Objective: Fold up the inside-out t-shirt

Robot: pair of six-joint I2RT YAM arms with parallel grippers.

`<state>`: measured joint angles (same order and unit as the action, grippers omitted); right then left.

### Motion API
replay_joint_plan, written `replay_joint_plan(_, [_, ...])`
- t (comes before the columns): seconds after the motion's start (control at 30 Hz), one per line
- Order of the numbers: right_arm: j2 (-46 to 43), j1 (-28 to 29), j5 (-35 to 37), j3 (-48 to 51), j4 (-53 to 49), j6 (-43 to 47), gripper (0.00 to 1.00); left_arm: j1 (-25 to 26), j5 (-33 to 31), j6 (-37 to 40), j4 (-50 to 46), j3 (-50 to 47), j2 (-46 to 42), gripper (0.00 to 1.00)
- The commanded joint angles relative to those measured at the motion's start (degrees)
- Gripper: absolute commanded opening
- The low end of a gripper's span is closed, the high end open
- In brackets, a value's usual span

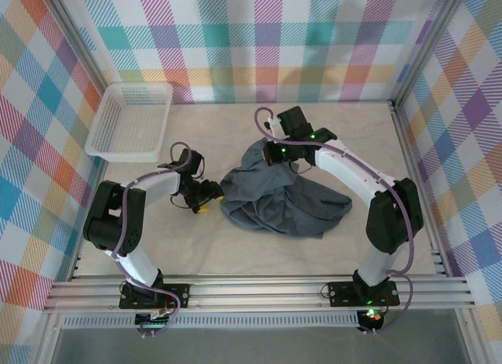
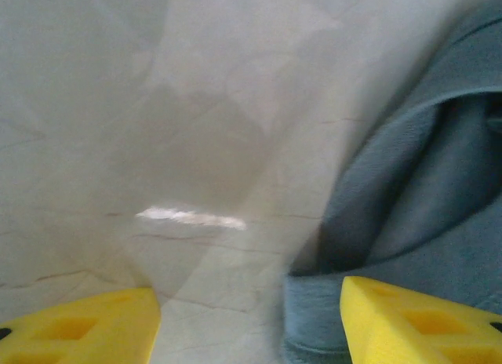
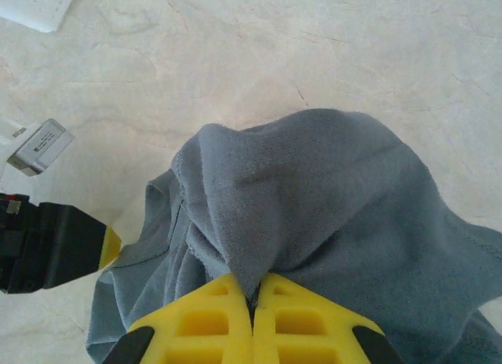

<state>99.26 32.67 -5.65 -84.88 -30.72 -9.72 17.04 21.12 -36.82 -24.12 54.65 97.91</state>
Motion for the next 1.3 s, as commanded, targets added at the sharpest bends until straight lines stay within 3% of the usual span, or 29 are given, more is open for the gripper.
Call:
replay_joint_plan(0.0, [0.12,0.27,-2.49,-0.85,0.04,-1.1,0.0,1.5,7.0,2.78,30.1,2.79,4.54,0.63])
replay_joint_plan(0.1, [0.94,0.21,-3.22,-1.71,-0.58,-1.51,0.0,1.92,3.76,4.96,28.22,3.81,2.24,0.59])
replay_joint_plan(0.2, [1.23,0.19,-3.25,-2.05,-0.88,-1.62,0.0,2.74,-5.05,8.55,18.79,8.06,2.01,0.58])
replay_joint_plan(0.33, [1.23,0.29,-3.04,-1.81,-0.83,-1.64,0.01,2.74,-11.34,10.68,13.56,11.71,4.87,0.67])
replay_joint_plan(0.53, [1.11,0.21,-2.59,-1.51,-1.17,-1.63,0.02,2.74,-6.47,12.08,8.68,16.54,11.53,0.68])
replay_joint_plan(0.6, [1.11,0.21,-2.45,-1.47,-1.49,-1.41,0.03,2.74,-6.13,10.99,6.59,15.44,11.66,0.63])
replay_joint_plan(0.8, [0.91,0.2,-2.3,-0.21,-0.7,-1.61,0.04,2.74,-4.1,7.18,12.46,8.07,8.53,0.47])
replay_joint_plan(0.83, [0.99,0.21,-1.9,-0.17,-0.63,-1.79,0.04,2.74,-3.43,6.98,13.02,7.63,8.72,0.39])
replay_joint_plan(0.9, [0.82,0.21,-0.12,0.11,-0.18,-2.81,0.06,2.74,-1.76,6.97,13.46,8.12,9.67,0.09])
replay_joint_plan(0.93, [0.65,0.25,1.23,0.22,-0.17,-3.38,0.07,2.74,-1.61,6.96,13.04,8.58,9.84,0.0])
replay_joint_plan(1.07, [-1.43,-0.24,8.35,0.28,-2.16,-6.44,0.12,2.02,-5.13,6.88,9.24,10.17,2.59,0.0])
replay_joint_plan(1.17, [-5.4,-0.84,9.8,0.79,-3.7,-7.93,0.0,0.73,-7.6,8.28,0.79,14.7,-7.95,0.0])
replay_joint_plan(1.27, [-12.42,-0.84,8.74,2.48,-2.63,-9.26,0.0,0.63,-12.45,11.99,-6.96,22.74,-18.5,0.0])
